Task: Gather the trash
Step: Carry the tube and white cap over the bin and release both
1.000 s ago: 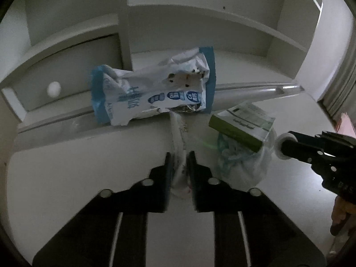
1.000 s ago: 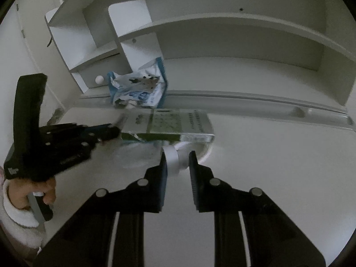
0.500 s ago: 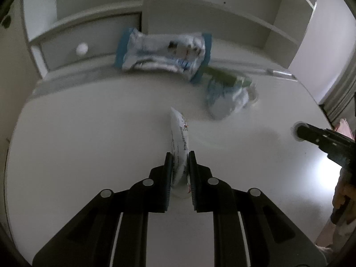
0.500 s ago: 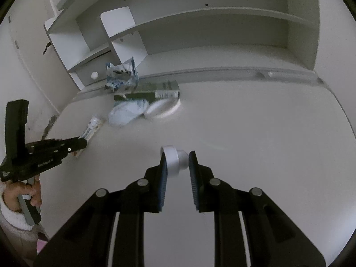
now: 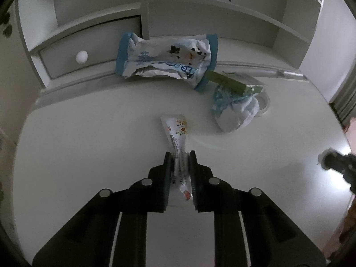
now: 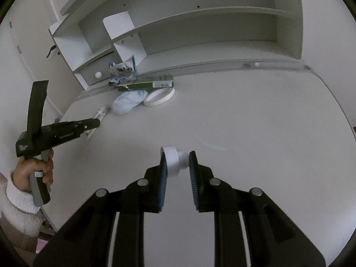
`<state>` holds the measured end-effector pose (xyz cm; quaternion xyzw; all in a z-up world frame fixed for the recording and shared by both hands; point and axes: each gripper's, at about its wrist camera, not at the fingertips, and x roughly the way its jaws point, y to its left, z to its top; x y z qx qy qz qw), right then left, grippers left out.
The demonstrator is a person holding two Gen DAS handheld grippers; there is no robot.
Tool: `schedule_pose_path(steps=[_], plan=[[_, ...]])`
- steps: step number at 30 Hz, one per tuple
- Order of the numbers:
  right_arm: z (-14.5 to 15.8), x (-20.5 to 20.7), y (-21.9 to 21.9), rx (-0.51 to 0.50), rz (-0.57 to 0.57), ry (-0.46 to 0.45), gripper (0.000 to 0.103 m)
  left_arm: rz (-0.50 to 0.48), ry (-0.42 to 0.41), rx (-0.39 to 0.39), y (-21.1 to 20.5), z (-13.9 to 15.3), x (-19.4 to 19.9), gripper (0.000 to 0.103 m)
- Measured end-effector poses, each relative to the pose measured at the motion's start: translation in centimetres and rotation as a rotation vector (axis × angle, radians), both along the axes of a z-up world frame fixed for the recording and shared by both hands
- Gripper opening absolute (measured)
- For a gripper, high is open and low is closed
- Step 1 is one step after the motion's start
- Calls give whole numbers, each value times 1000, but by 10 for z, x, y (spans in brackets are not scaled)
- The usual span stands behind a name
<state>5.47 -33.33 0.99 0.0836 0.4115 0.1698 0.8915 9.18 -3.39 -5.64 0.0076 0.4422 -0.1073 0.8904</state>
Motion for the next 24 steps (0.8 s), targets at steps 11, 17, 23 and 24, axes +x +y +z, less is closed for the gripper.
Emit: schedule_pose_path(steps=[11,17,23,24], plan=[[6,-23,-58,48,-107,-29,19,-132,-149,-14,-69,54,-50,12],[22,-110,-185,114,-378,-83,20,-546,-177,-54,-222,70,-119,12],[-20,-217,-295,128,-663,5,20,-990,-56,-52,-383,32,-215,12],[-35,-231,-311,147,-702,43,20,-1054,-25,-41,-406,20,-232,12]])
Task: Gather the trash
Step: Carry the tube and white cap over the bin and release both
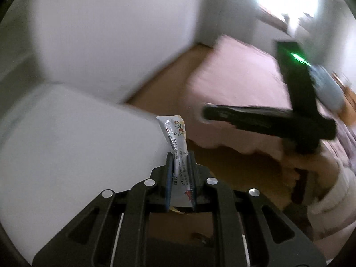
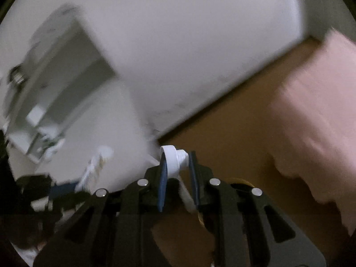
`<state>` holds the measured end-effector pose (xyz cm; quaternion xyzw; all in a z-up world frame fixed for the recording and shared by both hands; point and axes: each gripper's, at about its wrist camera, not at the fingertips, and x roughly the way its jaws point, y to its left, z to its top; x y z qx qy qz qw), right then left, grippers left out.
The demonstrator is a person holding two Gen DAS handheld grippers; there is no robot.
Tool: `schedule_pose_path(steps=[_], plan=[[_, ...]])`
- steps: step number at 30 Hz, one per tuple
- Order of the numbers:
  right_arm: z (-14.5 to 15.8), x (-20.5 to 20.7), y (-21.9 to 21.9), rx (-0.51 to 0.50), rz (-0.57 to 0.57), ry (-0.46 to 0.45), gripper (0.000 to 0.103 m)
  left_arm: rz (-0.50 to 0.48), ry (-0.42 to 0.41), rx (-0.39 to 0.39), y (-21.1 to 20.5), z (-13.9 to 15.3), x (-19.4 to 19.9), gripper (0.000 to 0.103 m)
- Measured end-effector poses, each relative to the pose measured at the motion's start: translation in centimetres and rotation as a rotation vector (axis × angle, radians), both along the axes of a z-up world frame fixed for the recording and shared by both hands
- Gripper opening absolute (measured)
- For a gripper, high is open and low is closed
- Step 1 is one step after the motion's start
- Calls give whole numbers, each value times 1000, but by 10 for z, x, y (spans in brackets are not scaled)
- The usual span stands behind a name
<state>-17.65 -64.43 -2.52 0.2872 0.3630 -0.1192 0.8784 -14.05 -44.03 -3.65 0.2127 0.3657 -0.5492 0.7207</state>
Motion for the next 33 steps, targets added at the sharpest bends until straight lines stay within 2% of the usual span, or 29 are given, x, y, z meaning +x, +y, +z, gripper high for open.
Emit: schedule_pose_path(steps=[3,5,8,10,11,14,15,18,20,23,27,28,29,30,31,33], plan=[[-52,-26,-41,102,-76,96,20,-128,96,99,-53,-49,-32,12],[-92,-33,-61,199,-104,156,20,-141,161,168,-78,-89,-36,12],[-162,-24,-80,348,-91,269,20,-83,256,262,-106,-157,-21,12],[-212,-11,-85,435,-81,357,20,-11,308,328,-123,-209,-2,12],[-245,-4,-88,486,-85,413,20,18,332,358,-129,-230,6,12],[-311,8,-91,532,-106,553,20,104,403,461,-142,-301,36,12],[-326,7,-92,553,-111,574,20,117,409,478,-143,-312,41,12],[-348,2,-96,612,-131,598,20,165,474,523,-137,-342,56,12],[-353,-4,-101,613,-156,602,20,181,516,512,-134,-345,63,12],[-356,-5,-102,645,-180,590,20,171,525,483,-146,-343,60,12],[-354,-7,-110,644,-181,563,22,172,550,500,-146,-350,55,13],[-352,-7,-110,641,-183,561,38,176,550,507,-146,-352,54,23],[-350,-8,-112,633,-195,559,71,178,551,509,-148,-354,53,37],[-346,-11,-112,622,-206,557,84,183,545,496,-148,-352,53,80],[-342,-12,-114,611,-214,549,89,188,529,479,-146,-348,53,95],[-330,-15,-120,611,-233,526,89,187,502,439,-144,-338,52,96]])
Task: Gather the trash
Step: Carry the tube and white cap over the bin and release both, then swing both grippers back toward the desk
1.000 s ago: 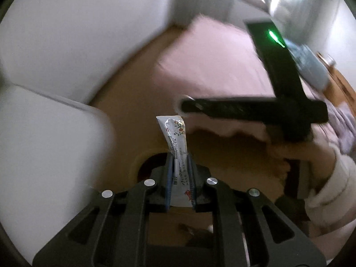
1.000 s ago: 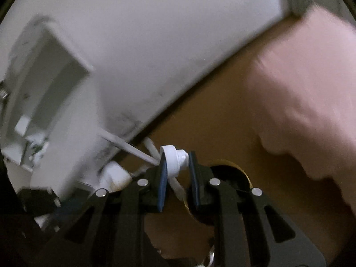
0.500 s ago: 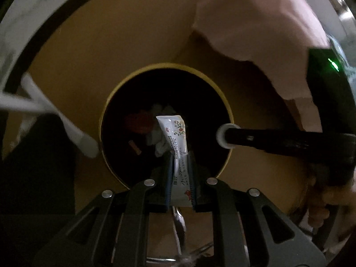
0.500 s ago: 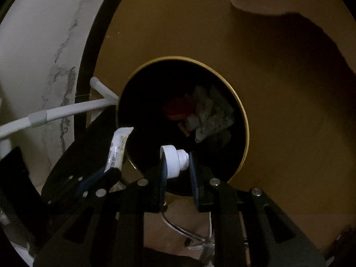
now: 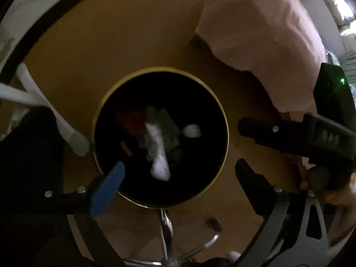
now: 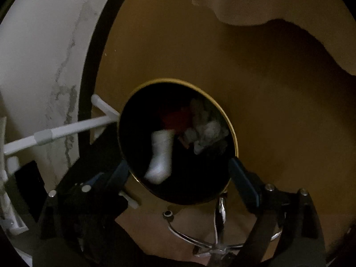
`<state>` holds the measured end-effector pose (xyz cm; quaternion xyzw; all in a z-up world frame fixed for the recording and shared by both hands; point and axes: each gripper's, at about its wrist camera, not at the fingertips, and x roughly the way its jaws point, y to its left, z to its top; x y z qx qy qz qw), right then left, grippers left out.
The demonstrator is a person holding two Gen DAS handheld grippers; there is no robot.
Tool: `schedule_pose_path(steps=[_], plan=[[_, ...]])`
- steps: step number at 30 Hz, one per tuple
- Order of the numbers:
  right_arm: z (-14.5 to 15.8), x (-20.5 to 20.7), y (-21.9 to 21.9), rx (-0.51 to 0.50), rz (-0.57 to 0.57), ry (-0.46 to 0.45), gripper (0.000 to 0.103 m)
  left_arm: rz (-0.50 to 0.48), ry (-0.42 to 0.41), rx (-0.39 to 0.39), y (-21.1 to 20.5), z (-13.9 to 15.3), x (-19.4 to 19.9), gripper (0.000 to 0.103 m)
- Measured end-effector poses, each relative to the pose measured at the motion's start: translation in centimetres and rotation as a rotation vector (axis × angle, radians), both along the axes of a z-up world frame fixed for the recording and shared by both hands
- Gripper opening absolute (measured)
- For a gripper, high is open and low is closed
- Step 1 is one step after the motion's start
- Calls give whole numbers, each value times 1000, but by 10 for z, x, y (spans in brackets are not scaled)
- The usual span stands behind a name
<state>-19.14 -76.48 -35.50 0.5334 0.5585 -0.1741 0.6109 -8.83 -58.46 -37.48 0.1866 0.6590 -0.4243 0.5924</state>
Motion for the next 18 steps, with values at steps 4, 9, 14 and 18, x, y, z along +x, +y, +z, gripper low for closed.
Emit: schedule_pose_path(steps=[4,9,14,18], plan=[[55,-22,-20,-84,-133,-6,89,-46,-26,-57,3,26,-15,96],[194,-63,-37,-487,-235,-84,96,-265,-133,-285,1,120,-70,96],[312,-100,0,-1054,-168,-111,96,-370,-373,-578,31,252,-107,96],[332,-84,31,-929,-117,-358,96,-237,-610,-668,92,333,-86,96]])
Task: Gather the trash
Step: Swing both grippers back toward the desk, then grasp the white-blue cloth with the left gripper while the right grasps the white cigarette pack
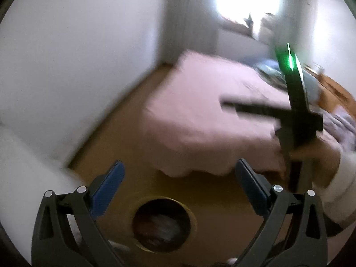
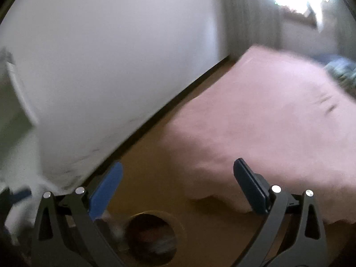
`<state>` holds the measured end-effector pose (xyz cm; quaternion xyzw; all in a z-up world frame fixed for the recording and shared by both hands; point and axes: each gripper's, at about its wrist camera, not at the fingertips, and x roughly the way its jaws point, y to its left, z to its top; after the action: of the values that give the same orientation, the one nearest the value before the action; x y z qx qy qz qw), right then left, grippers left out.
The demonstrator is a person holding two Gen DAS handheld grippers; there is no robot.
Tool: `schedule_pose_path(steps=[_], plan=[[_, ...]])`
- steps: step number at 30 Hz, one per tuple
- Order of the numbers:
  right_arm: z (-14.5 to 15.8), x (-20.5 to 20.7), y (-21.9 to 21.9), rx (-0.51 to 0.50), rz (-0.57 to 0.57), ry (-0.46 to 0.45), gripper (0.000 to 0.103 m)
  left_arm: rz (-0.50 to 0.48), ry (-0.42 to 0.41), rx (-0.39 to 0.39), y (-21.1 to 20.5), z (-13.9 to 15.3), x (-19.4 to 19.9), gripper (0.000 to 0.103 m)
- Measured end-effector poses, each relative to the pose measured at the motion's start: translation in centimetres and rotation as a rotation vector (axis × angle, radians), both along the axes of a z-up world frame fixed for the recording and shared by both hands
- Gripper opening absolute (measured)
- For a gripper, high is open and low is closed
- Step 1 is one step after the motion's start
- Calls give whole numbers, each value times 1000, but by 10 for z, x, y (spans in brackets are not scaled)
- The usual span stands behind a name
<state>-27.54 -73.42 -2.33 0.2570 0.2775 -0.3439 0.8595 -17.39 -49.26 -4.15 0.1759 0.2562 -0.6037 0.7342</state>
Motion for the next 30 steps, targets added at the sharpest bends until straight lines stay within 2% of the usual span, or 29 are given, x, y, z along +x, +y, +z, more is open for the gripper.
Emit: schedule_pose_path(steps=[2,3,5,6,7,8,10,11,12,15,16,18,20,21,22,24,25,27,30], plan=[[-4,35,19,75,111,2,96,166,-24,-2,41,20,32,96],[-4,59,35,80,175,16,96,232,-25,3,56,25,44,96],[0,101,68,54,306,21,96,410,-12,5,103,32,78,96],[4,125,89,38,395,12,96,545,5,-6,142,35,102,96],[8,143,108,26,462,5,96,622,17,-14,166,36,115,96],[13,161,129,19,533,-9,96,739,41,-19,204,36,136,96],[24,196,167,34,661,-59,96,897,103,-12,260,30,171,96],[29,206,180,40,694,-73,96,956,134,-6,283,27,185,96],[34,222,196,44,732,-81,96,1055,178,-9,320,22,207,96],[43,252,231,51,833,-82,96,1193,228,-16,380,14,244,96],[44,259,244,46,862,-77,96,1207,247,-3,394,8,260,96],[42,287,274,24,913,-39,96,1175,286,42,405,1,292,96],[42,302,293,6,941,-8,96,1133,292,72,409,-2,311,96],[42,311,305,-1,956,5,96,1104,300,83,411,-4,320,89],[43,318,311,-8,966,16,96,1079,310,82,413,-5,327,60],[44,331,326,-31,1002,32,96,1037,352,74,417,-11,327,26],[45,339,334,-37,1020,40,96,1021,354,69,421,-12,323,22],[43,356,356,-47,1068,56,96,990,351,63,429,-9,315,21],[39,384,392,-62,1152,77,96,1029,323,39,460,-3,300,21]])
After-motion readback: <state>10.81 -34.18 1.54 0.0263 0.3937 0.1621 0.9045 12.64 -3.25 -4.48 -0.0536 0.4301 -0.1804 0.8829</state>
